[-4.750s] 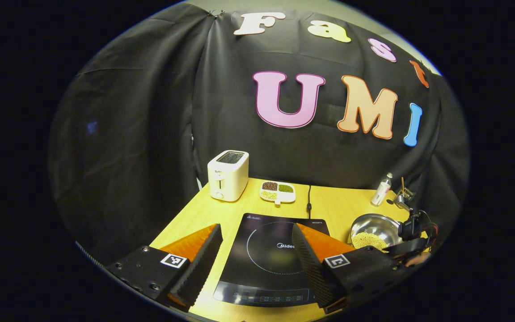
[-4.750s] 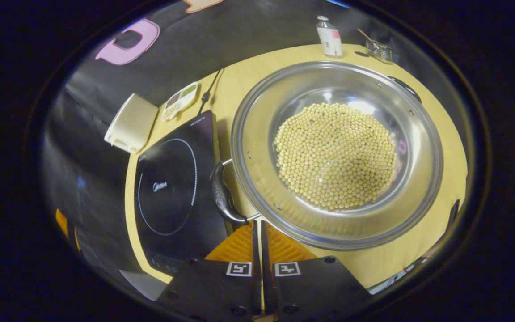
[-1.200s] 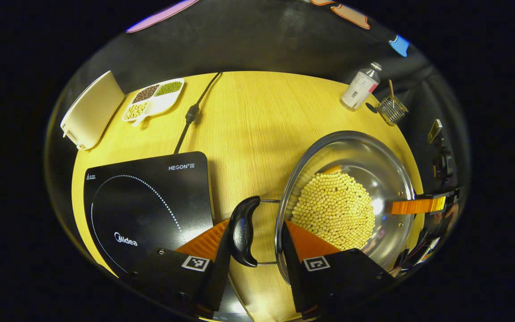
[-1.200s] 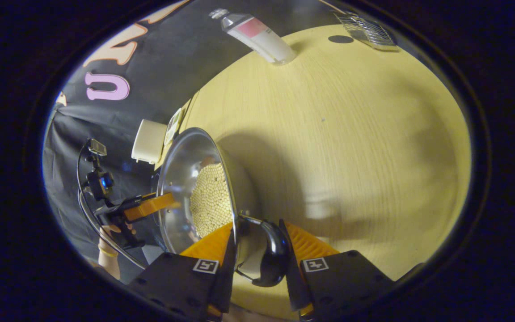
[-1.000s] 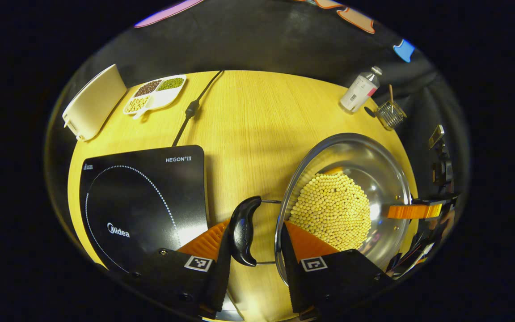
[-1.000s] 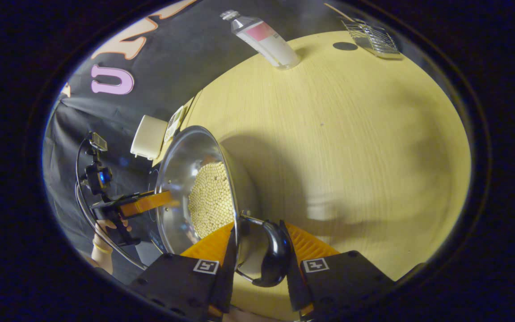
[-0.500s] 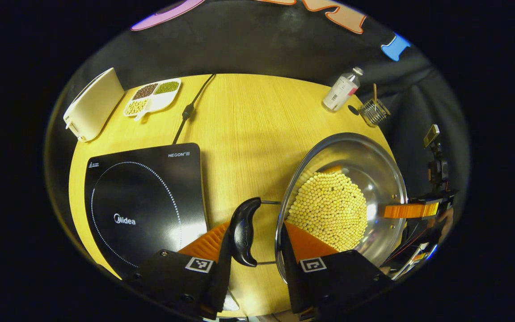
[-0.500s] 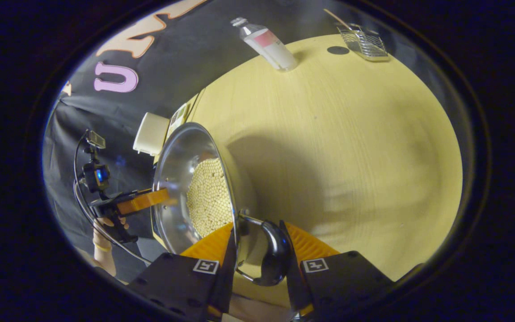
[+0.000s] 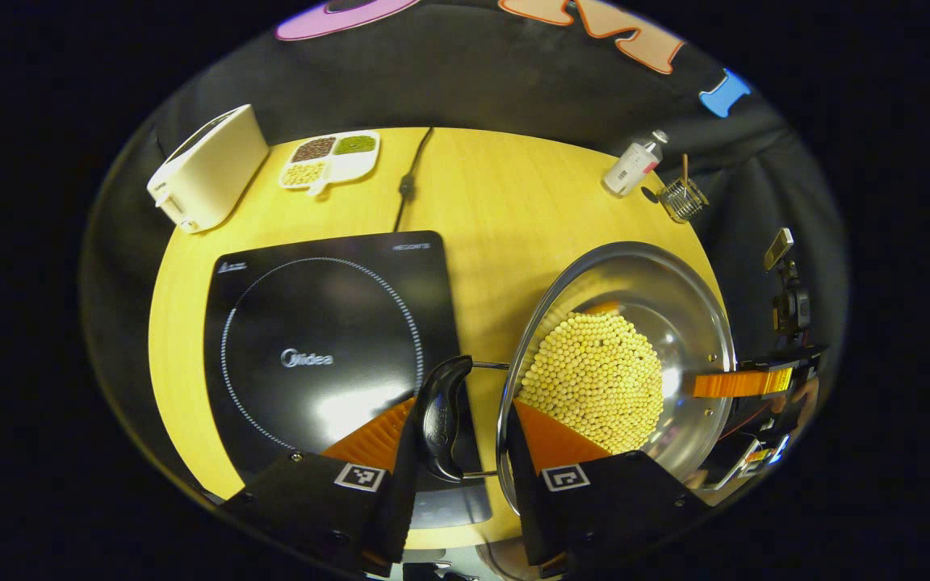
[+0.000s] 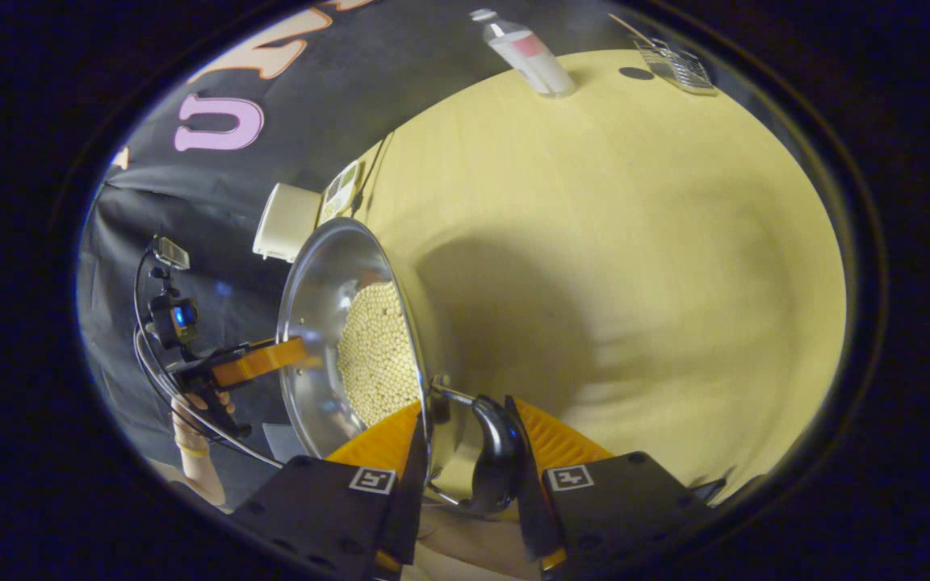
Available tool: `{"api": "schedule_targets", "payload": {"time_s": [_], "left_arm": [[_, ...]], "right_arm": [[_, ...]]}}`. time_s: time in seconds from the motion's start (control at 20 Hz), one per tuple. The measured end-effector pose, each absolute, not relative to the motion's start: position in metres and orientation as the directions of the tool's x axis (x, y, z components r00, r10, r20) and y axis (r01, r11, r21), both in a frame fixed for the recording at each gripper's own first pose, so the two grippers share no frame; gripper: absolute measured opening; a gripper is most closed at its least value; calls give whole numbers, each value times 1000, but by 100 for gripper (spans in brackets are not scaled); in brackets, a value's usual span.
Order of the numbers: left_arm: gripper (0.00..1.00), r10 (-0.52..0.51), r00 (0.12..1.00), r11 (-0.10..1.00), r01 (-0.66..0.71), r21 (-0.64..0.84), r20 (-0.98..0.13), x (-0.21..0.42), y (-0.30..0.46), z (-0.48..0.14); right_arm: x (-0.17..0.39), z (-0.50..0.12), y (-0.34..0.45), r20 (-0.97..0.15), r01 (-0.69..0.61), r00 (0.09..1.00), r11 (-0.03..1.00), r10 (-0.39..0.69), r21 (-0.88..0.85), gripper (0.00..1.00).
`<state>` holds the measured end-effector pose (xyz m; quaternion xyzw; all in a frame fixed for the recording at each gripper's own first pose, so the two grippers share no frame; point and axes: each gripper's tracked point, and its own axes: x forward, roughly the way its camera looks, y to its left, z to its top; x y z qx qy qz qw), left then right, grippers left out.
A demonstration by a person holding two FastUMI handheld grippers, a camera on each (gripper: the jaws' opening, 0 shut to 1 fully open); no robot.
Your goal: First push the handle of the pot to place it horizontally, then grasp the pot with both hands and set it on the induction cooktop.
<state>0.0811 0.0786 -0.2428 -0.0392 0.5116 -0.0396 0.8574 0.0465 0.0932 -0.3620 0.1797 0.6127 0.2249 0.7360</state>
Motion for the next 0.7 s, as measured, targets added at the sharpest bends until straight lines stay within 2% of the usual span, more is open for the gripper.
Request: {"api": "schedule_targets", "payload": {"time_s": [0.25, 0.7], "left_arm": [[56, -86, 484, 996, 10, -93, -871, 64, 140, -229], [56, -34, 498, 999, -4, -42, -866, 61, 251, -230]], "right_arm": [[27, -353, 155, -815, -137, 148, 828, 560, 544, 47], [24, -368, 265, -811, -148, 185, 832, 555, 535, 46]]}}
